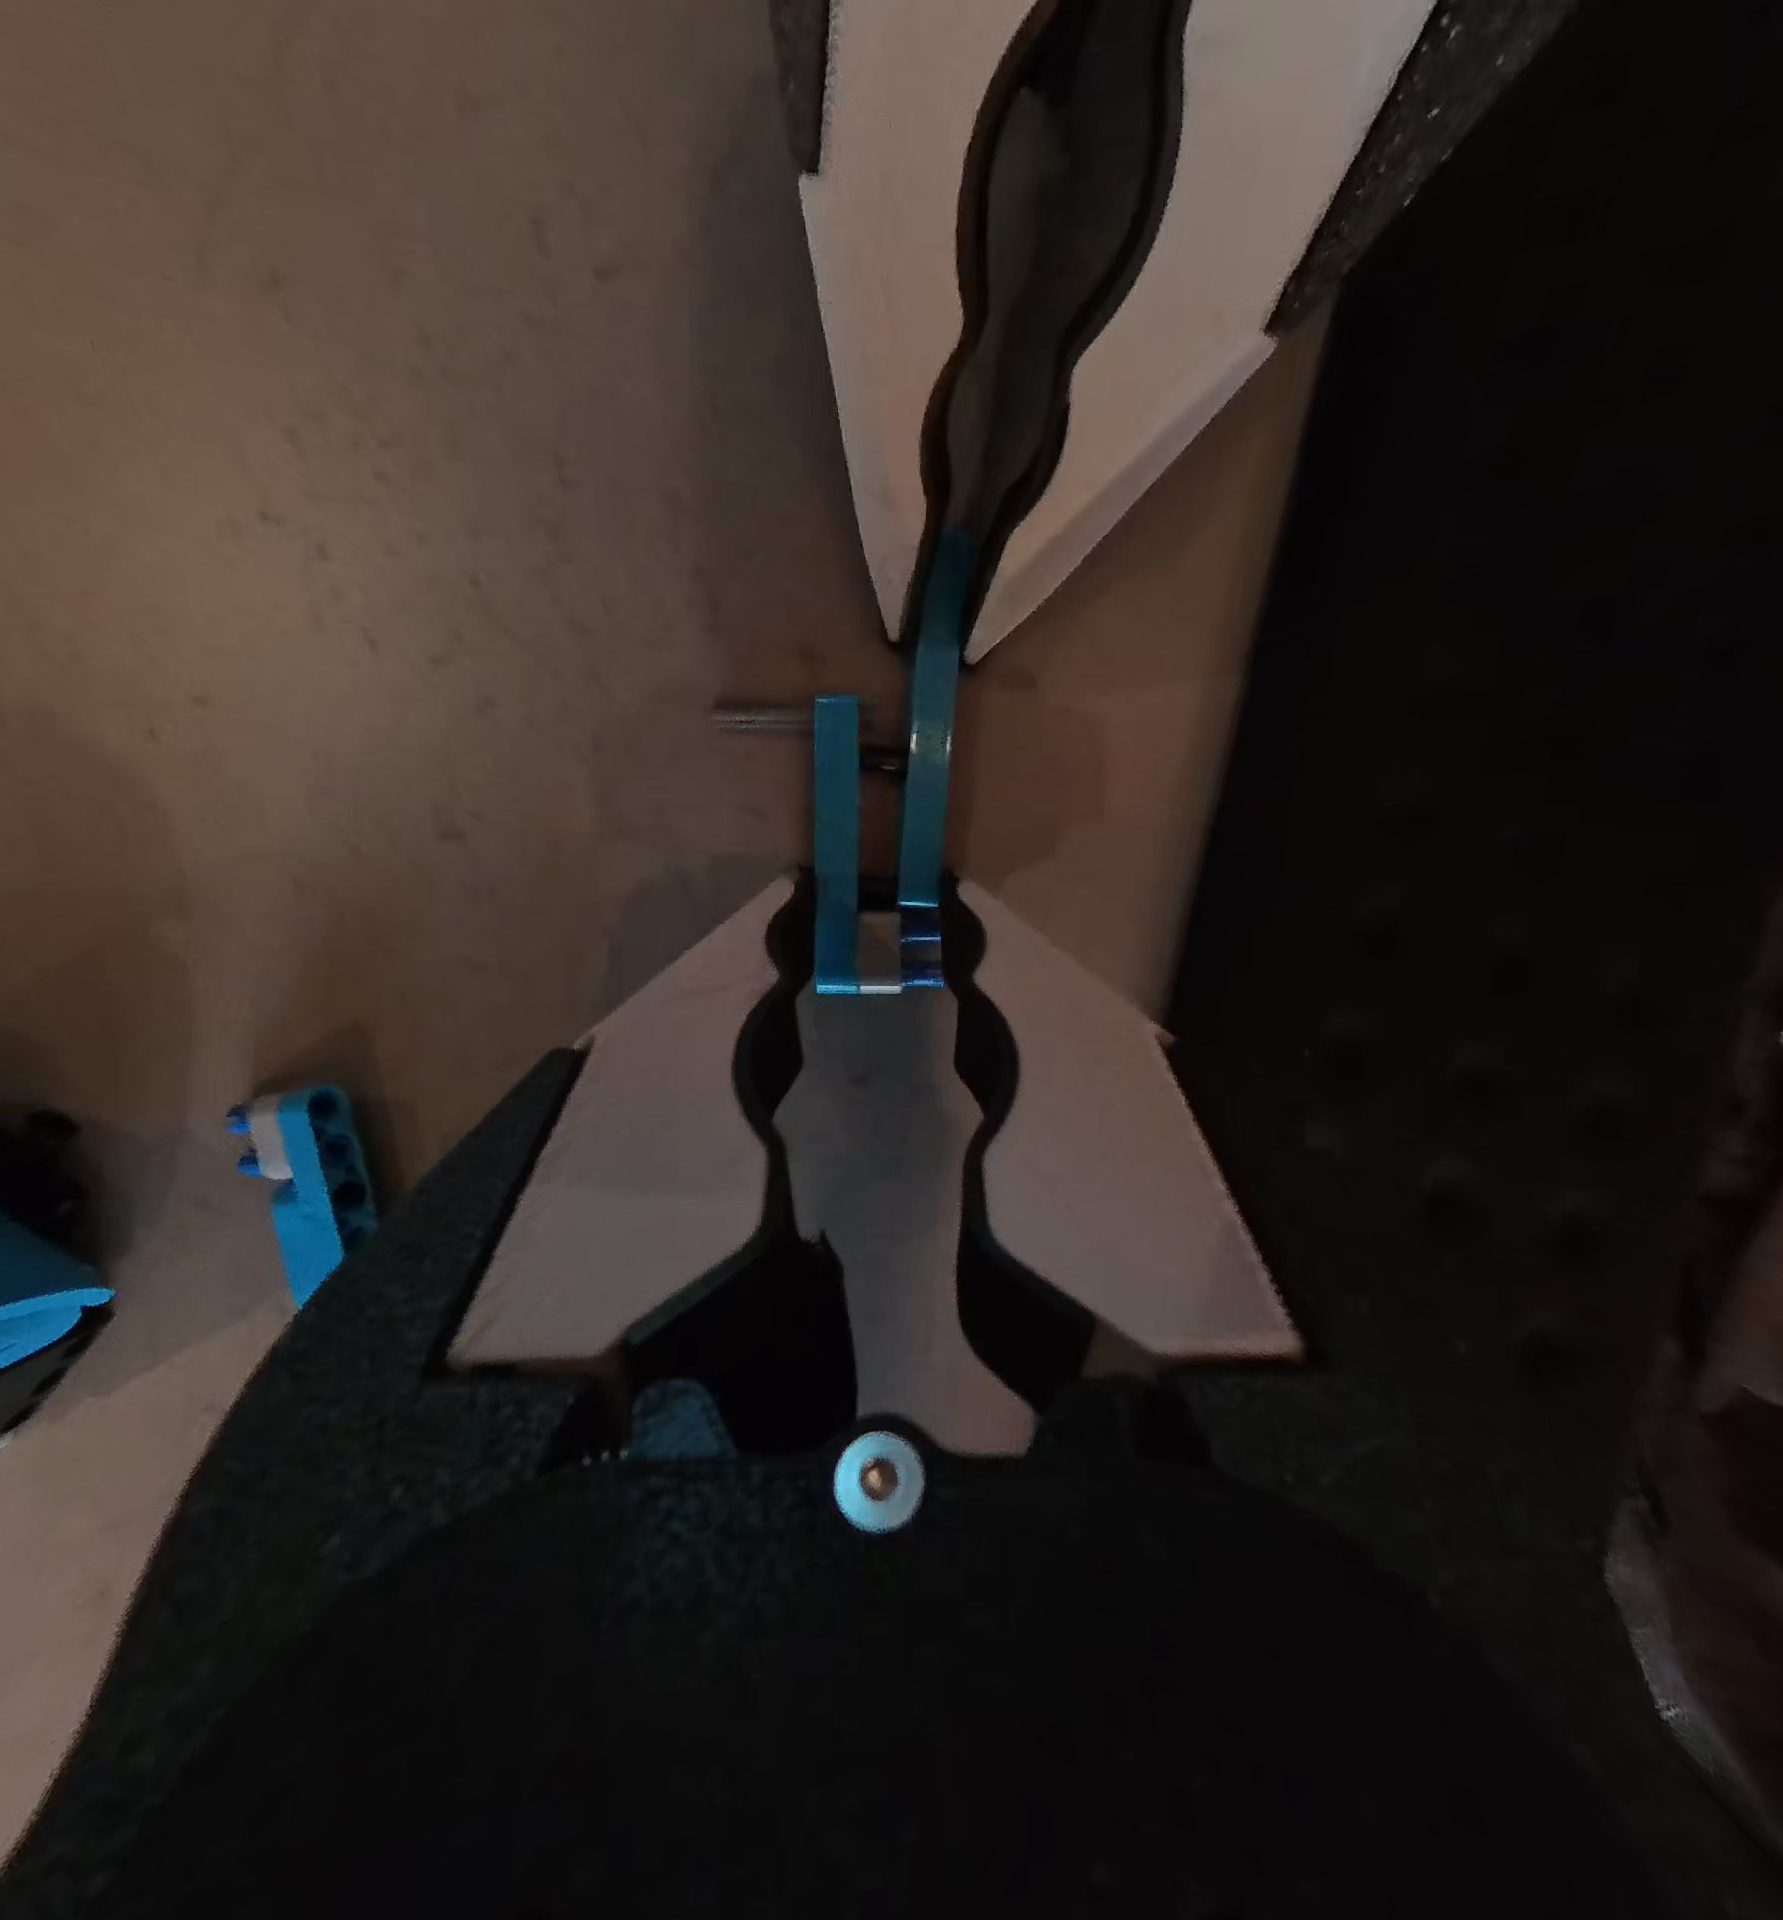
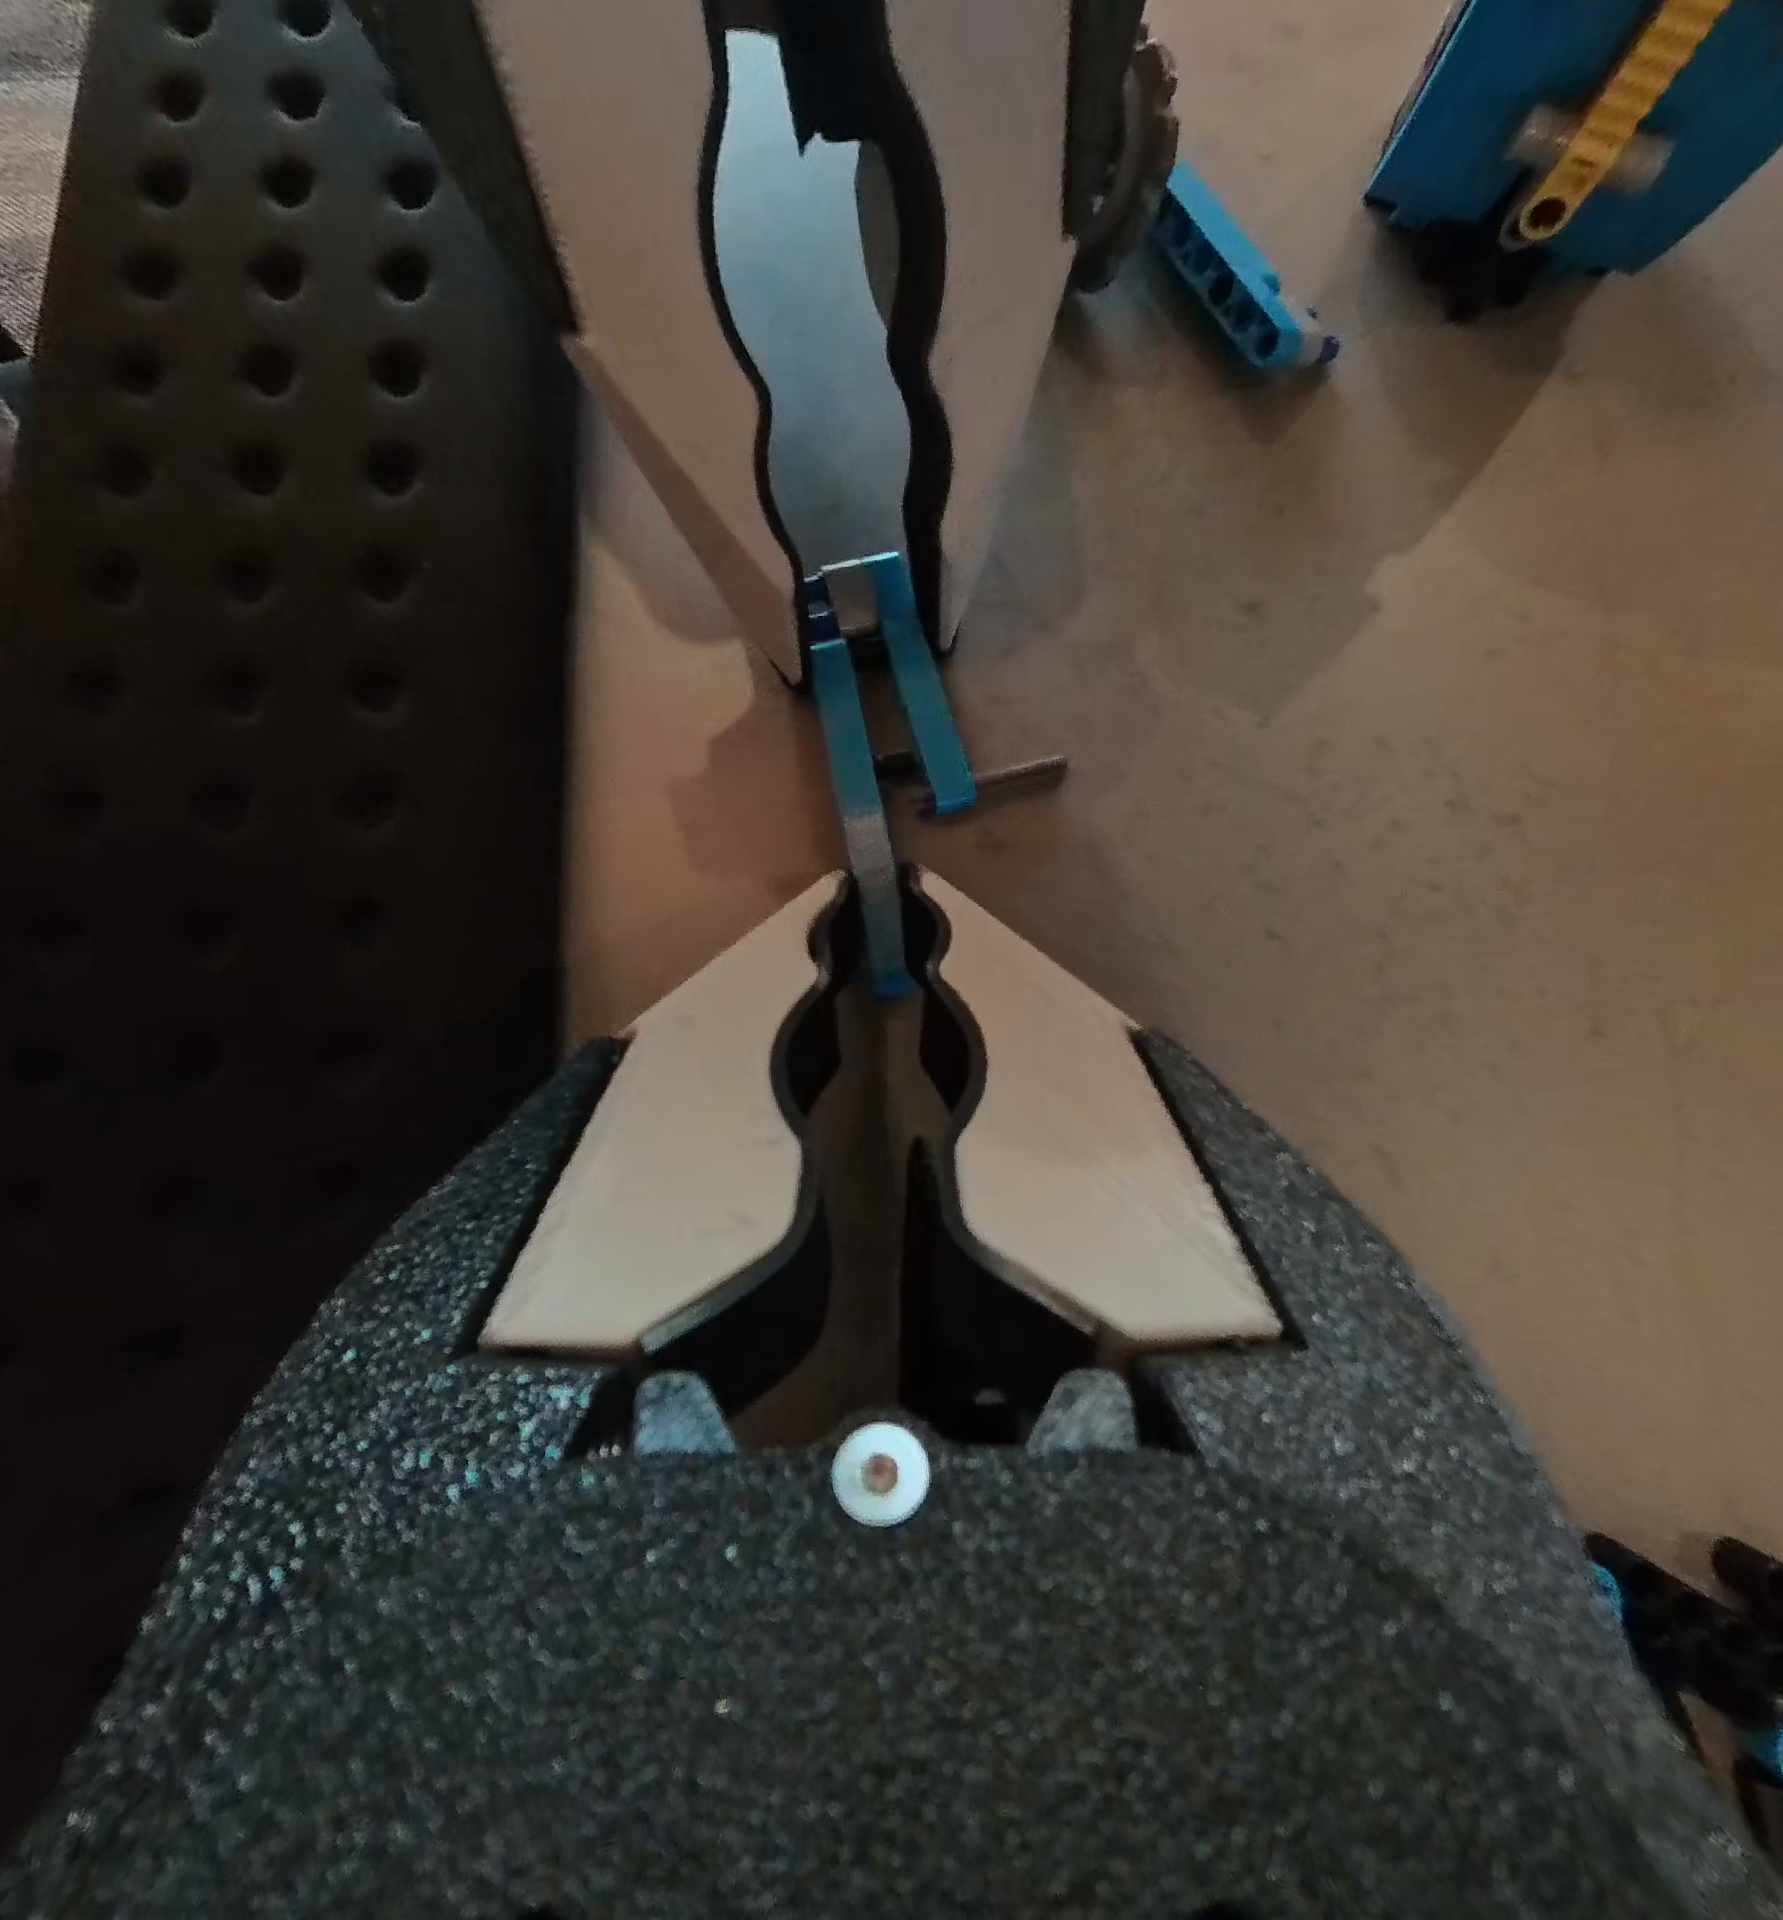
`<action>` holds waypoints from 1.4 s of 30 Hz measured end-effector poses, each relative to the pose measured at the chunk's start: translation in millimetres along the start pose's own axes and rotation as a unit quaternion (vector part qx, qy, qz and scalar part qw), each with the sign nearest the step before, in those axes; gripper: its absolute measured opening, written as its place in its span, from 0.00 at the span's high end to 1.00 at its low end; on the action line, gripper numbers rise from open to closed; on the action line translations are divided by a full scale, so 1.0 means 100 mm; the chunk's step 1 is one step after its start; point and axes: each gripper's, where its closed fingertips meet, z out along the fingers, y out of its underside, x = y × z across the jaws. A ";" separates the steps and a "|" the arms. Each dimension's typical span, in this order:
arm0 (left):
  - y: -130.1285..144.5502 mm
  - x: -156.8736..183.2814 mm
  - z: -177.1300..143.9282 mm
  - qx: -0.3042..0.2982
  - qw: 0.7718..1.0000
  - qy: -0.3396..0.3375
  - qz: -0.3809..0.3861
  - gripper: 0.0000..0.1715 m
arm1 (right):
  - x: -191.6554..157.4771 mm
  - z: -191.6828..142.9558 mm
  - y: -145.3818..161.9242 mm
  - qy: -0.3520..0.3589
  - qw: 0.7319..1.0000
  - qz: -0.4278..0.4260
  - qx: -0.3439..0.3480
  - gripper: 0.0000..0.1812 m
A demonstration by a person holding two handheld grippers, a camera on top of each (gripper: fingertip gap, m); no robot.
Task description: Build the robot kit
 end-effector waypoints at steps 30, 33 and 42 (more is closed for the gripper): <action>-0.01 -0.03 0.00 0.027 0.999 0.000 -0.029 0.87 | 0.06 0.18 -0.18 -0.080 0.993 -0.081 0.016 0.87; -0.01 -0.03 0.00 0.032 0.998 -0.007 -0.051 0.87 | 0.06 0.17 -0.18 -0.069 0.994 -0.082 0.007 0.87; -0.02 -0.03 0.00 0.052 0.996 0.003 -0.069 0.87 | 0.04 0.17 -0.18 -0.084 0.994 -0.063 0.011 0.91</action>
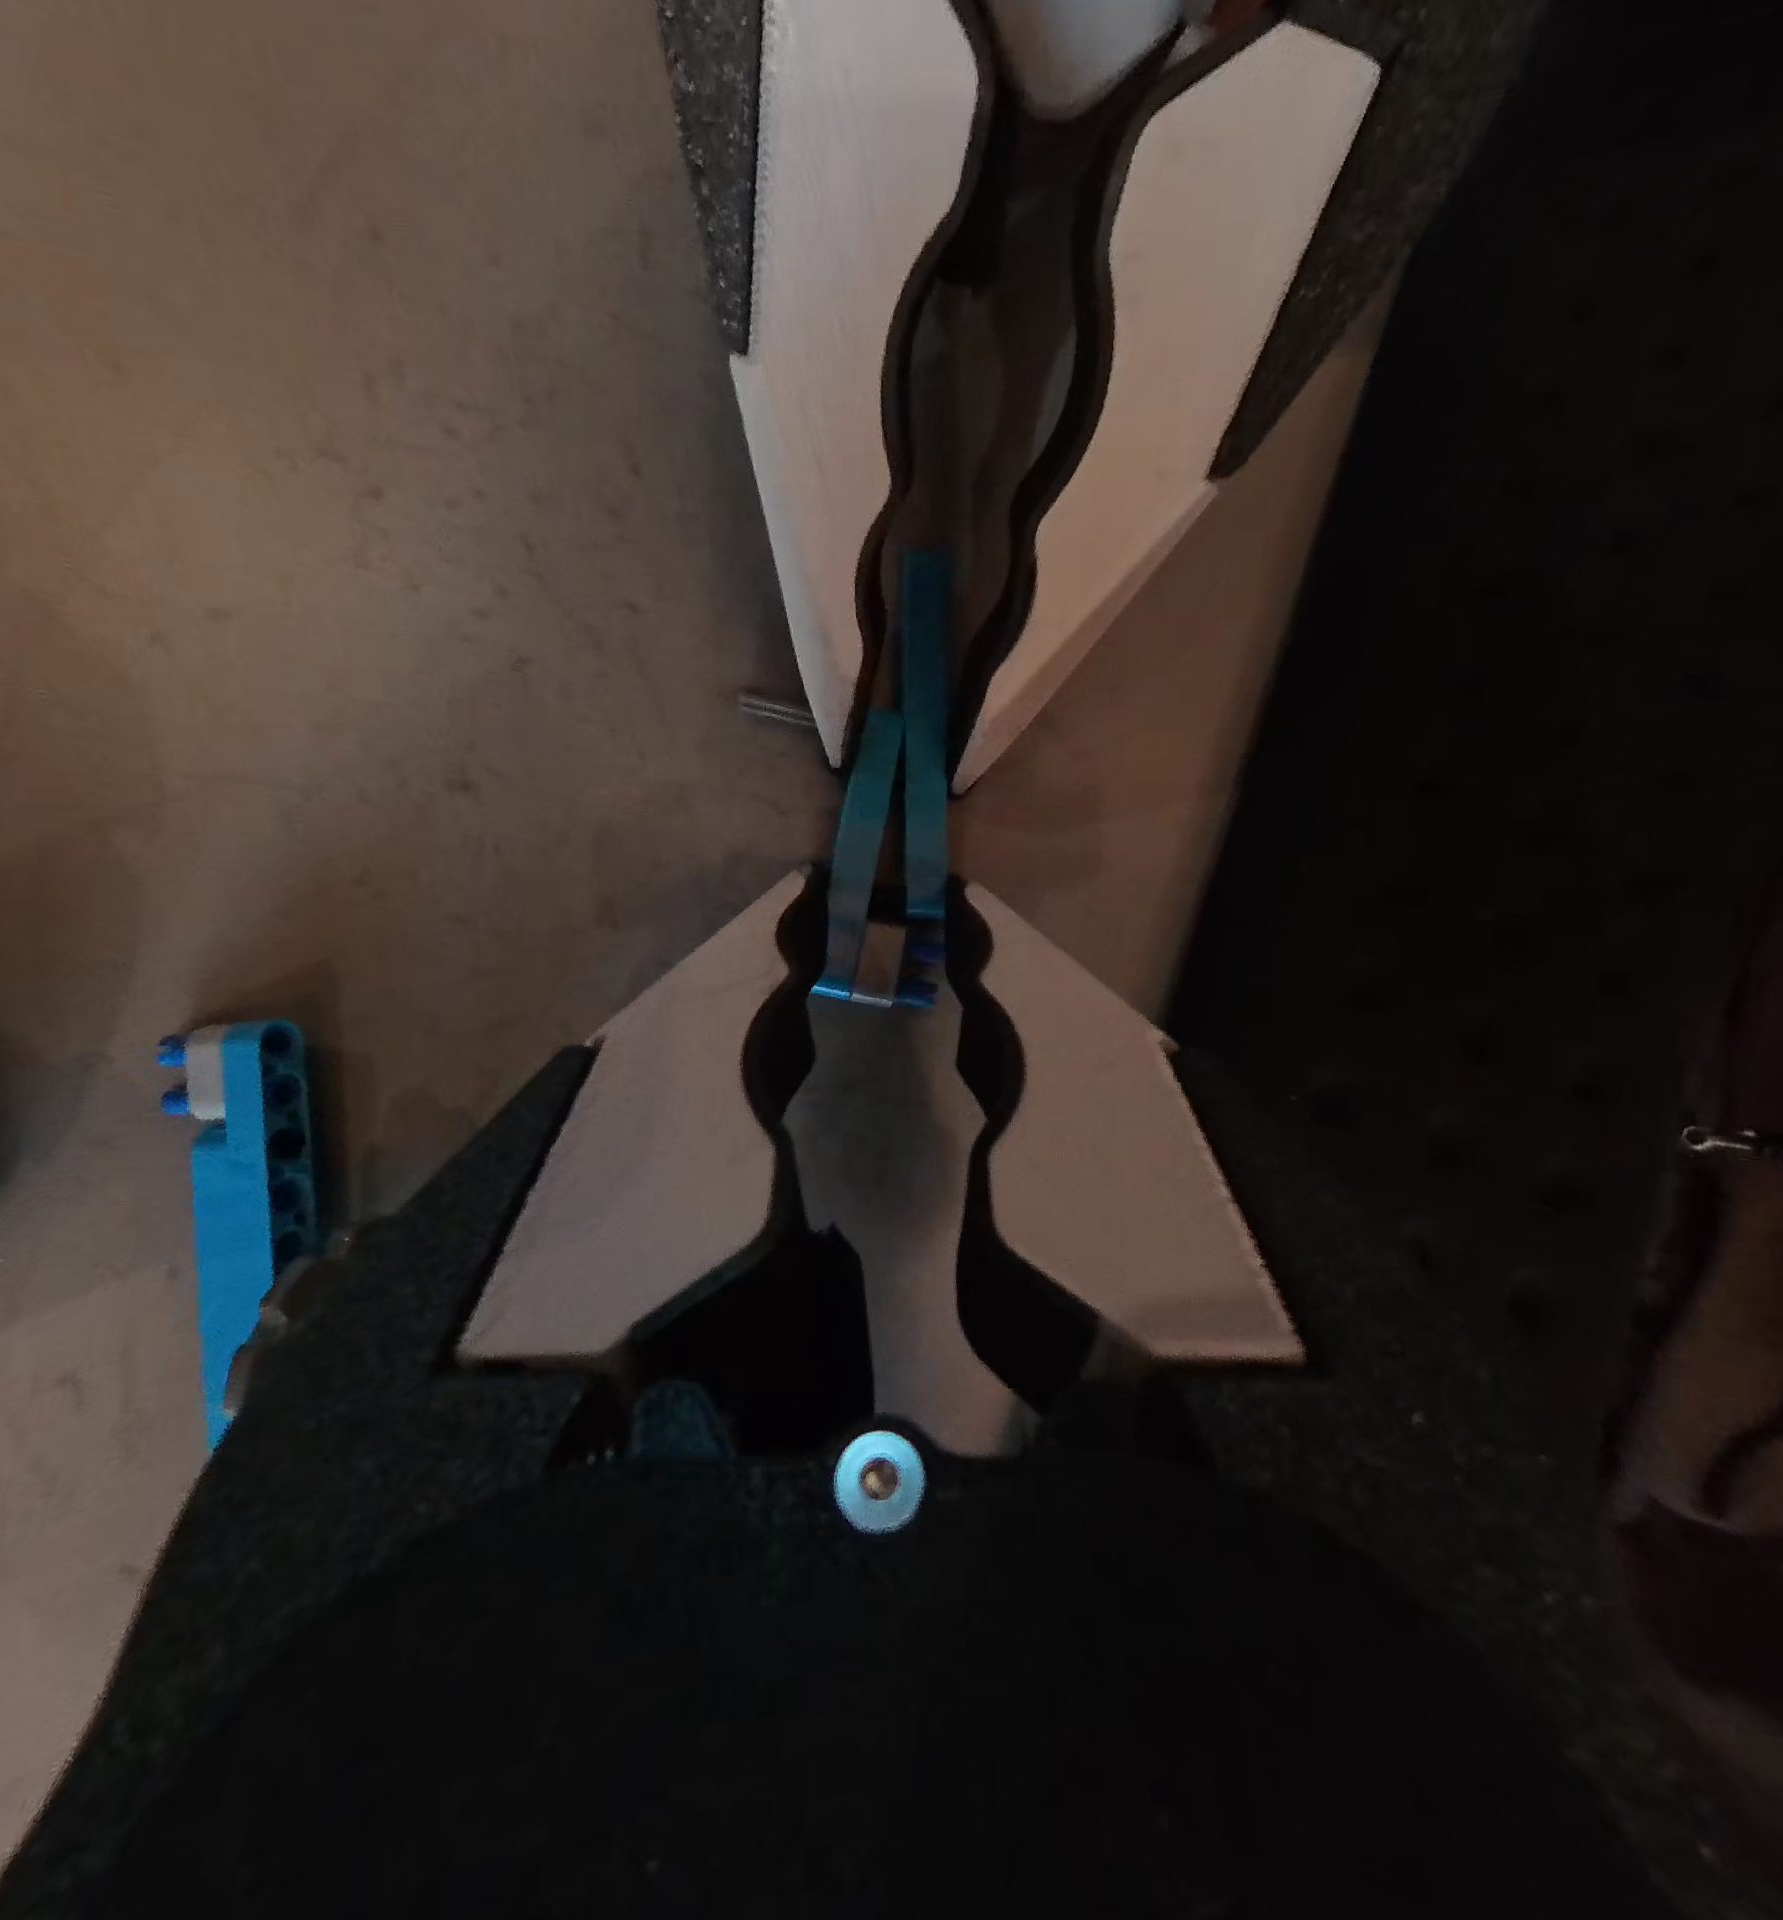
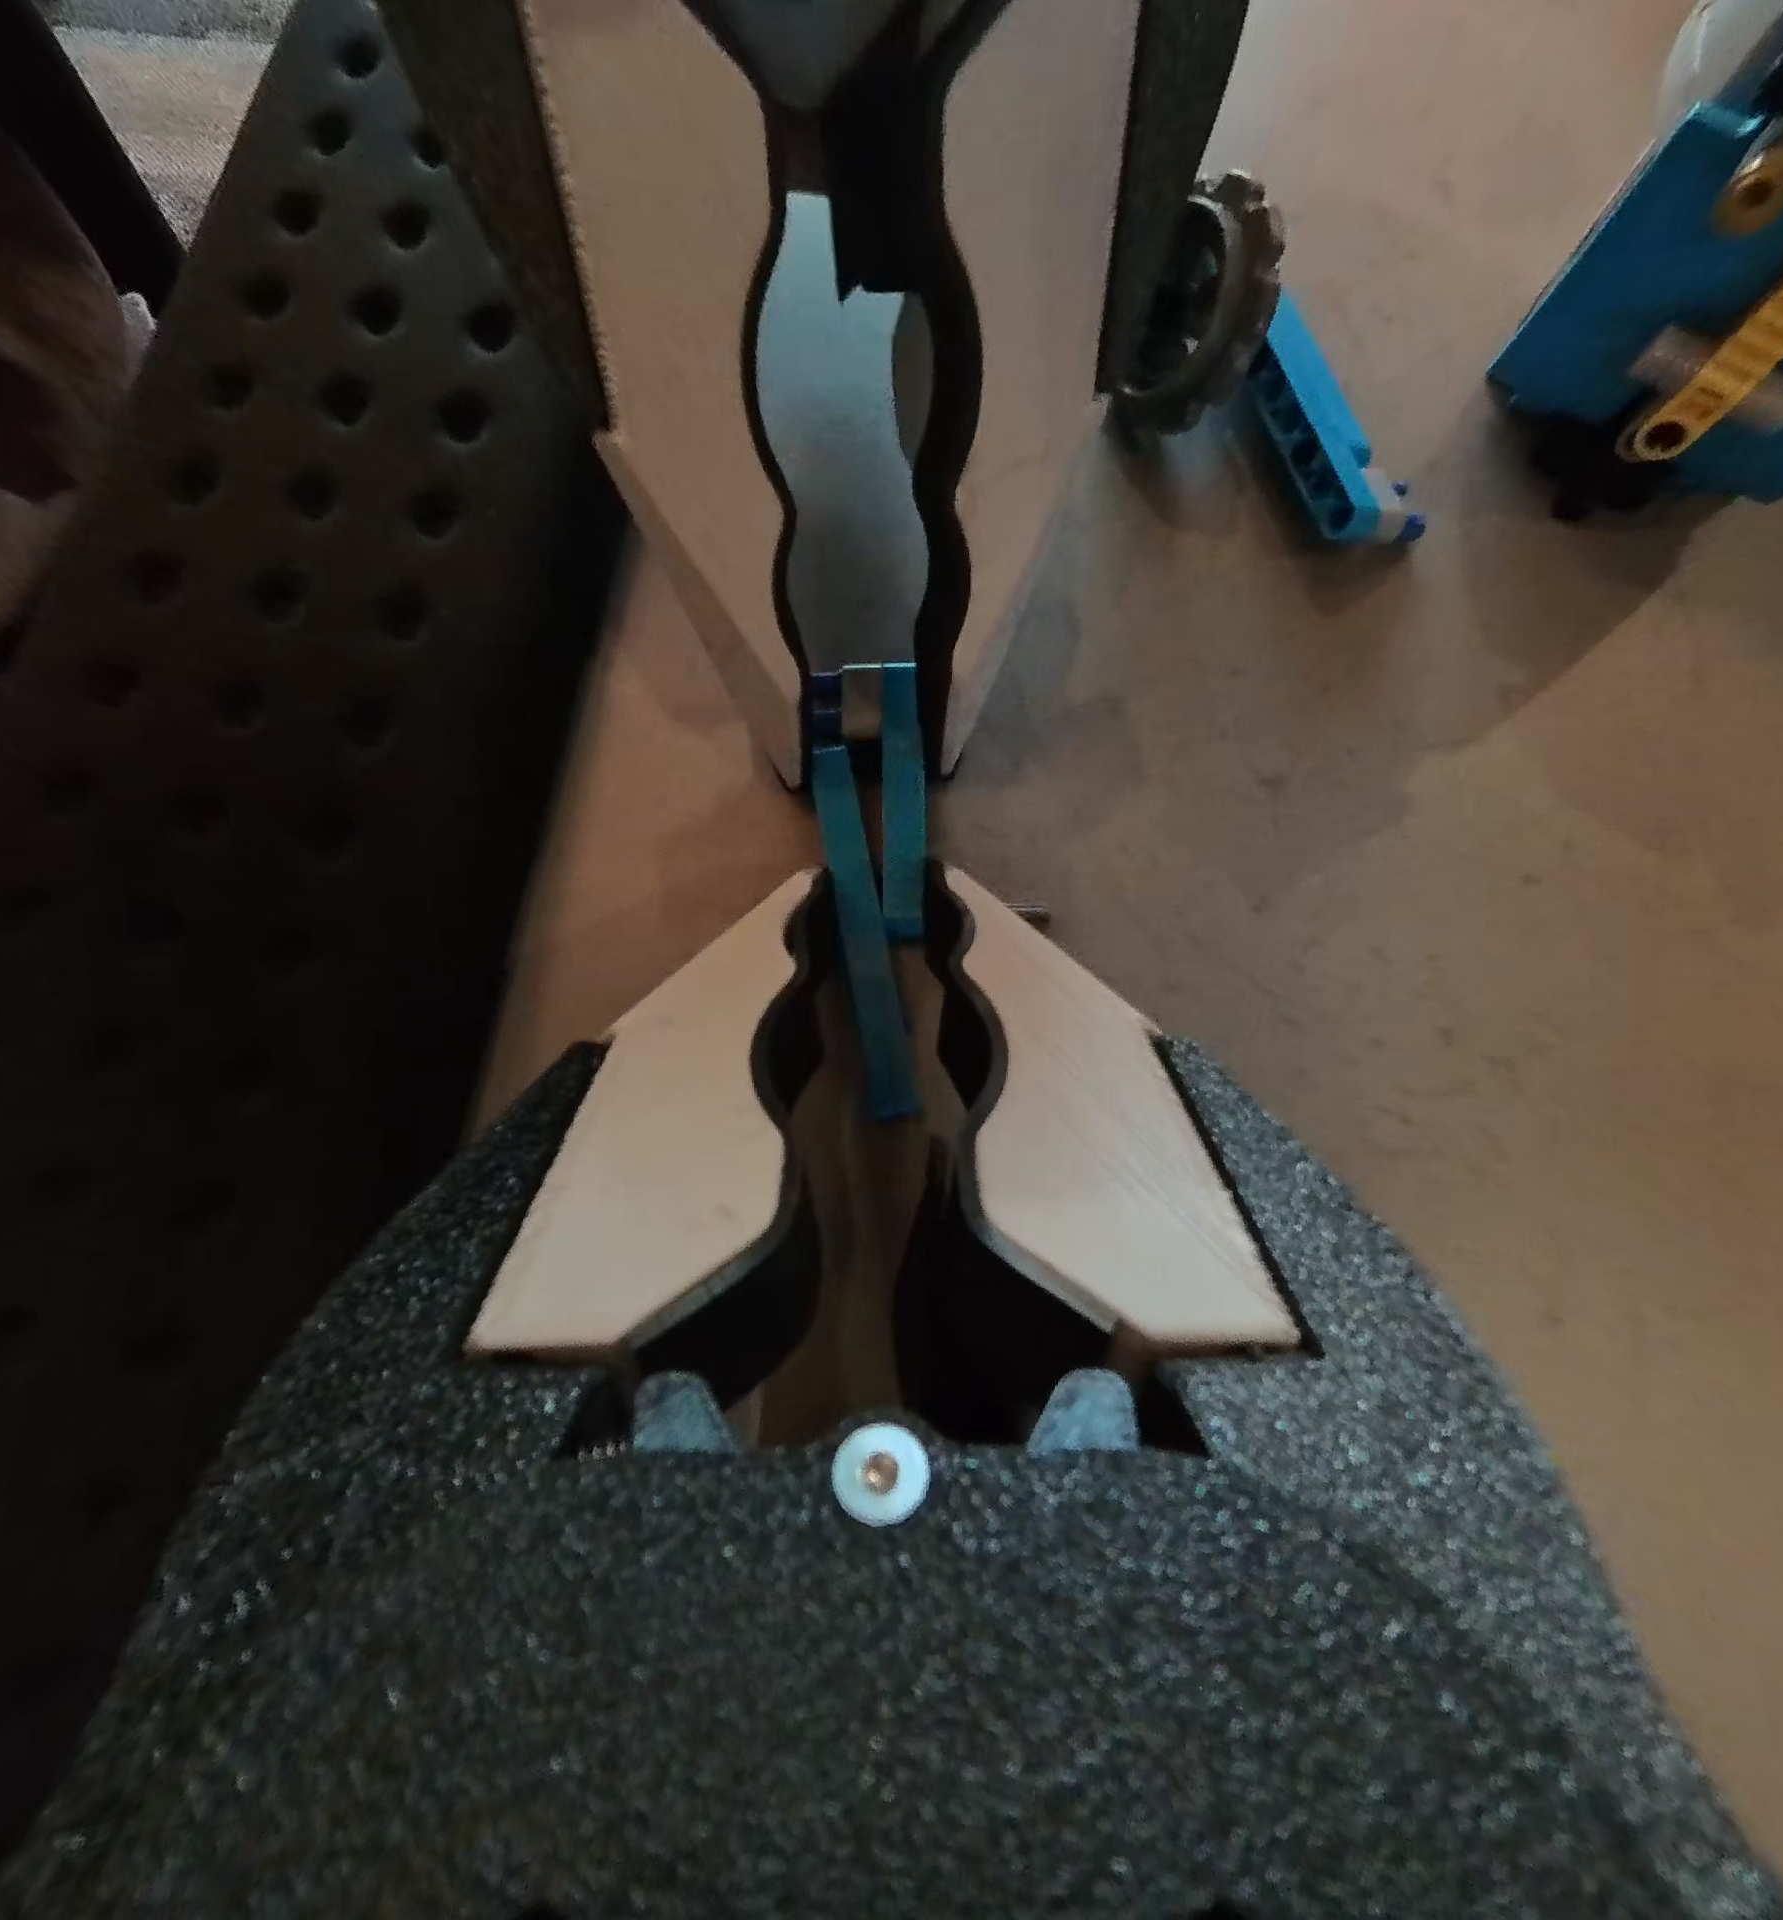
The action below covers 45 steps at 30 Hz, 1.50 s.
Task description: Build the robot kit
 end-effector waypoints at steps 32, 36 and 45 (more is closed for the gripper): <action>0.09 -0.04 -0.08 0.053 0.998 -0.032 0.014 0.85 | -0.01 0.17 -0.16 0.031 0.999 -0.020 -0.006 0.88; 0.08 -0.04 -0.09 0.064 0.998 -0.011 0.004 0.86 | -0.01 0.17 -0.16 0.012 1.000 0.005 0.004 0.88; -0.14 0.08 -0.32 0.163 0.978 -0.060 0.117 0.69 | -0.19 -0.17 -0.33 -0.204 0.955 0.189 0.102 0.87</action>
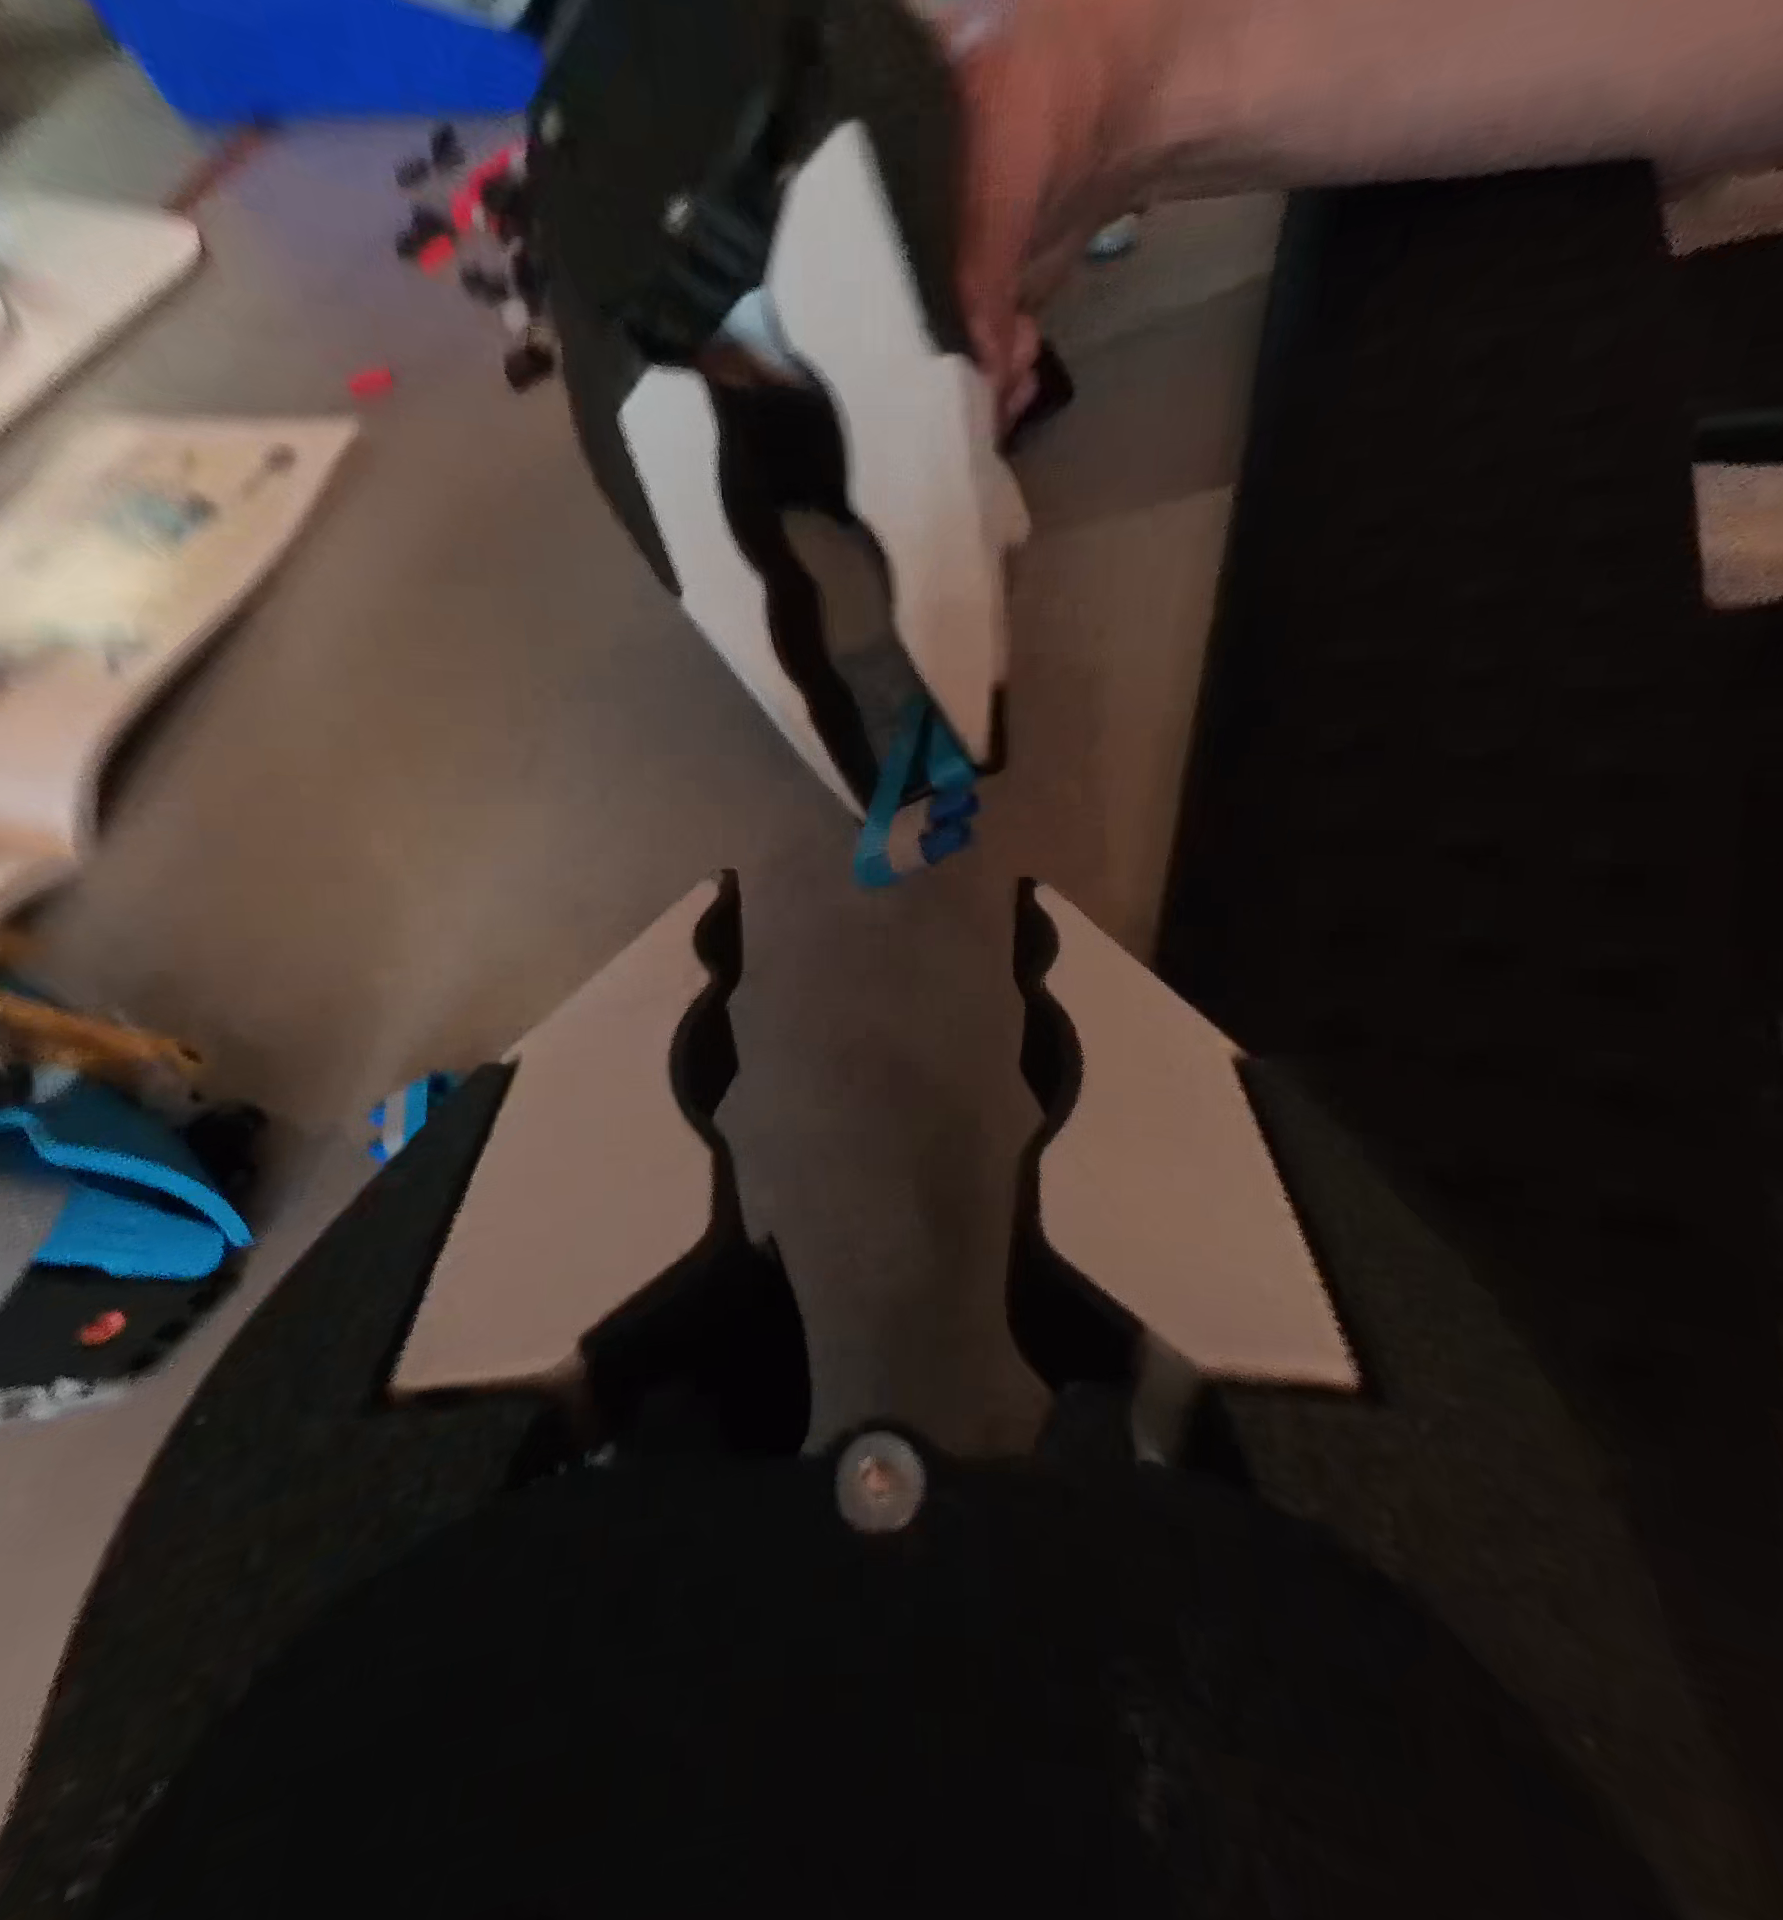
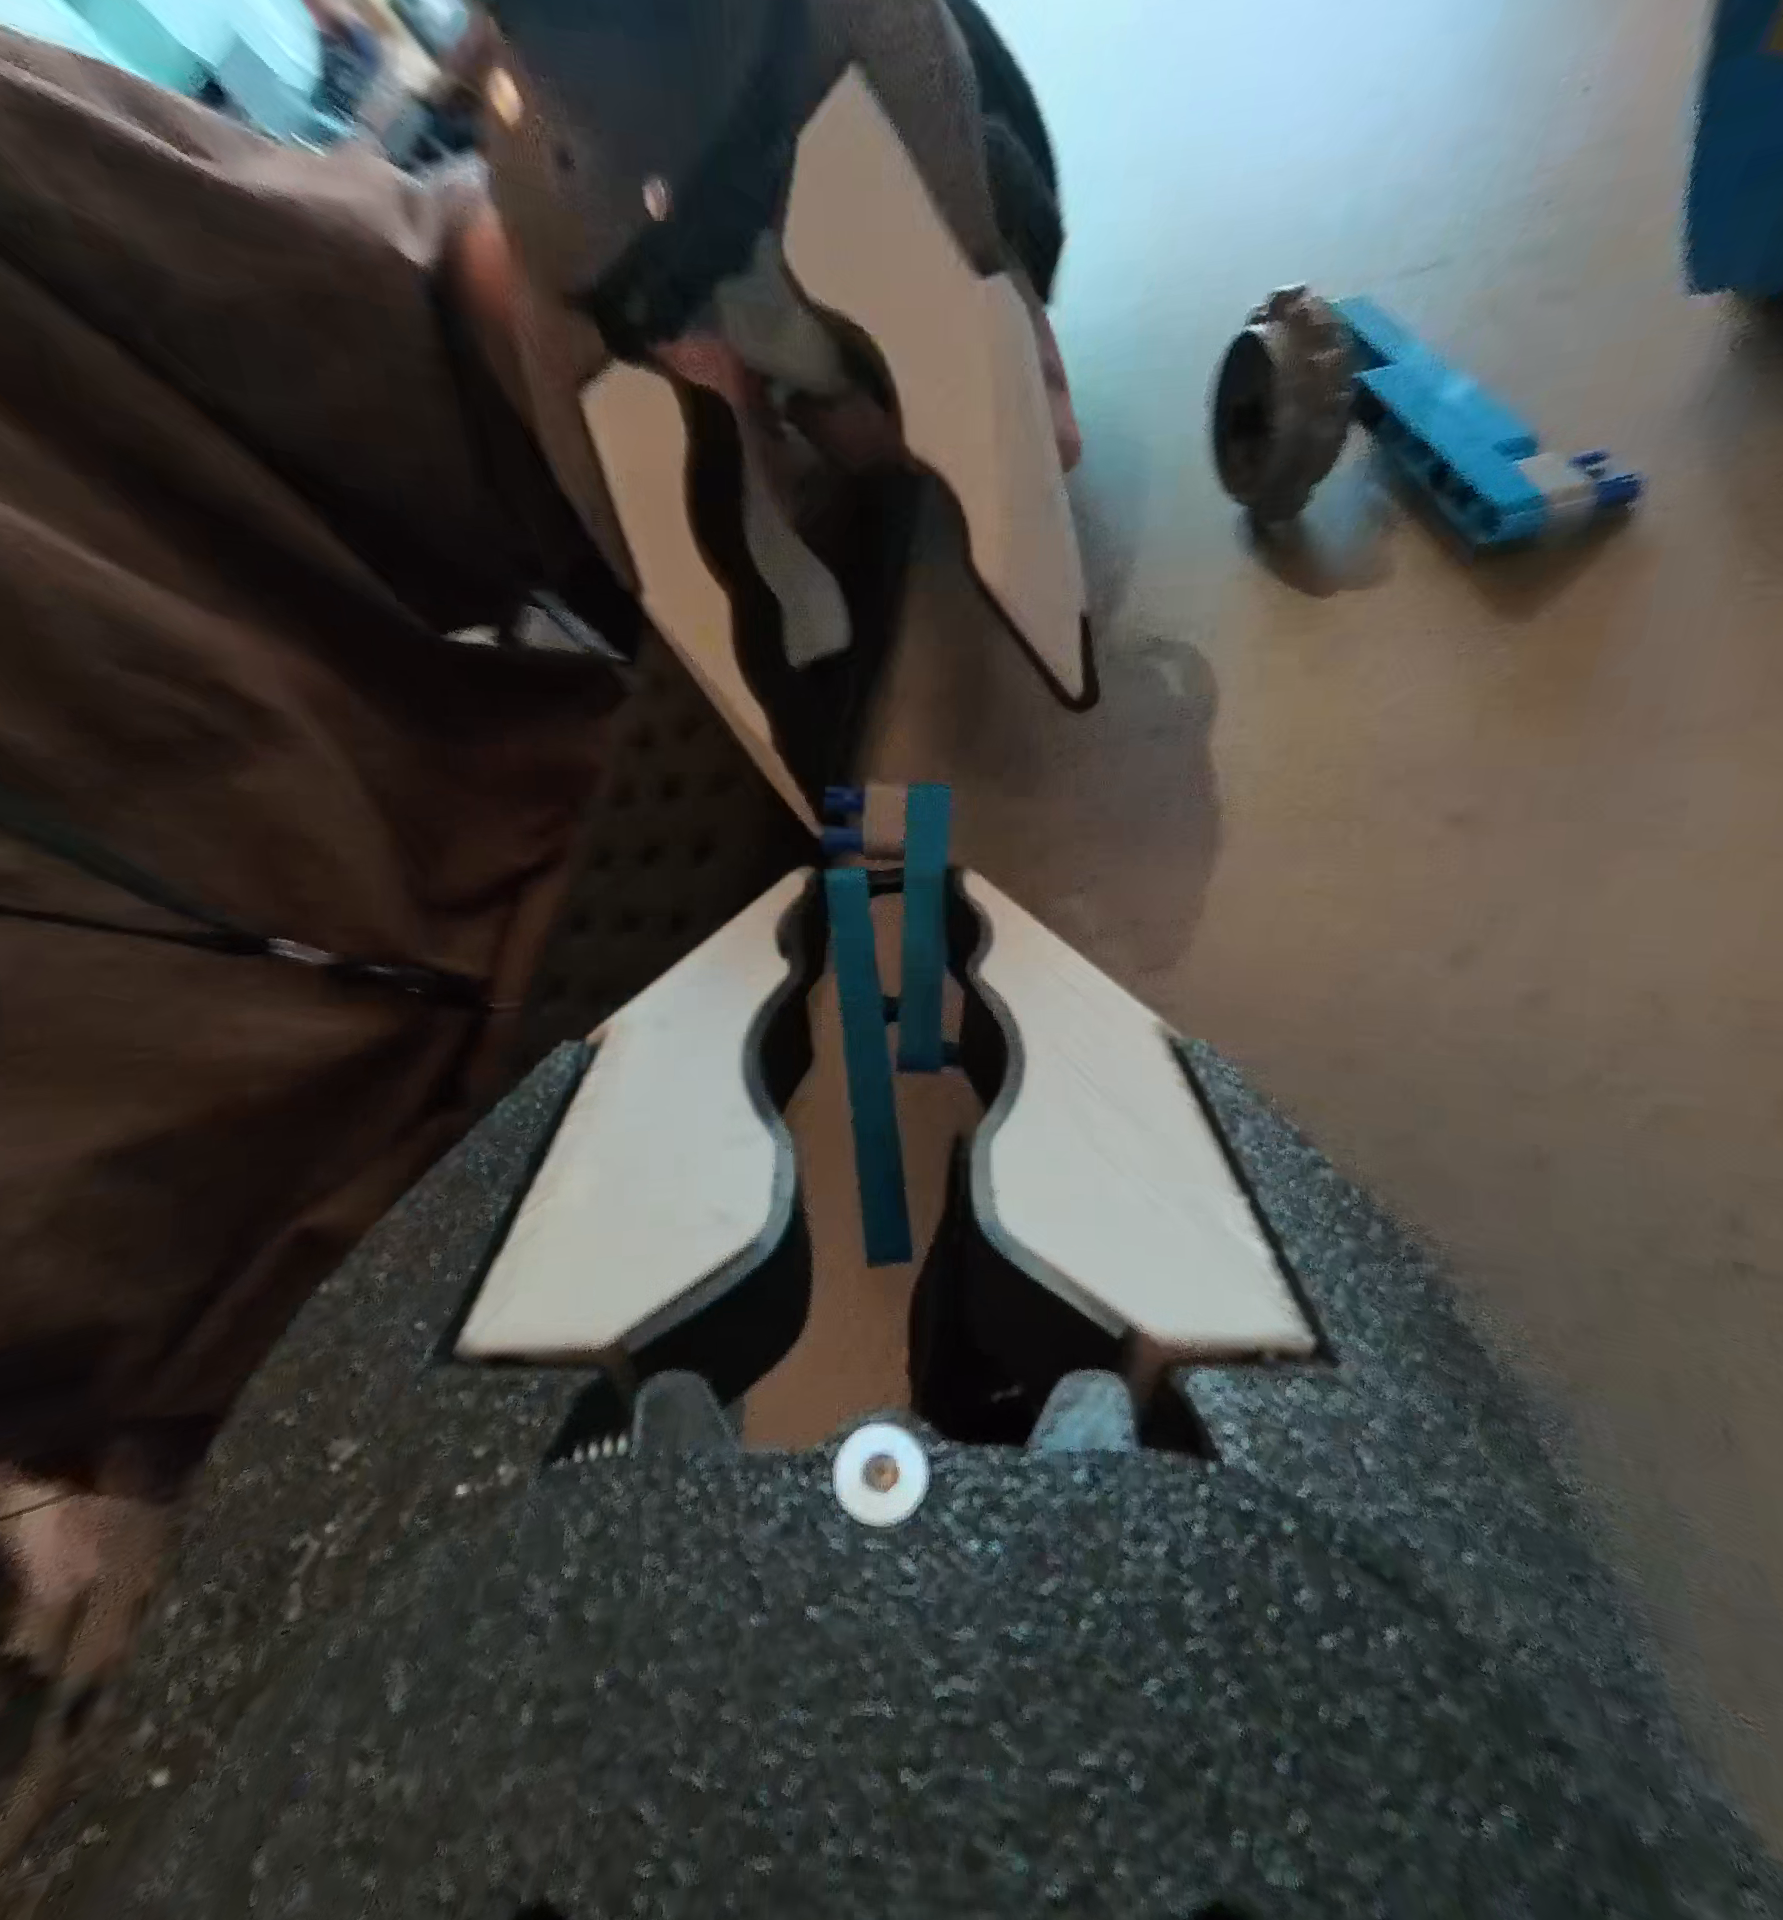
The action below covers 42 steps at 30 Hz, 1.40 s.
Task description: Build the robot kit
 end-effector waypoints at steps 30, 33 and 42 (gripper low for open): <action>-0.14 0.06 0.06 0.052 0.998 0.018 0.014 0.96 | -0.13 -0.16 -0.20 0.194 0.951 -0.241 0.014 0.96; -0.11 0.02 0.10 0.038 0.999 0.012 0.005 0.96 | -0.04 -0.17 -0.13 0.205 0.954 -0.219 -0.006 0.96; -0.09 -0.01 0.12 0.030 1.000 0.005 0.001 0.97 | 0.03 -0.17 -0.13 0.190 0.970 -0.154 0.019 0.96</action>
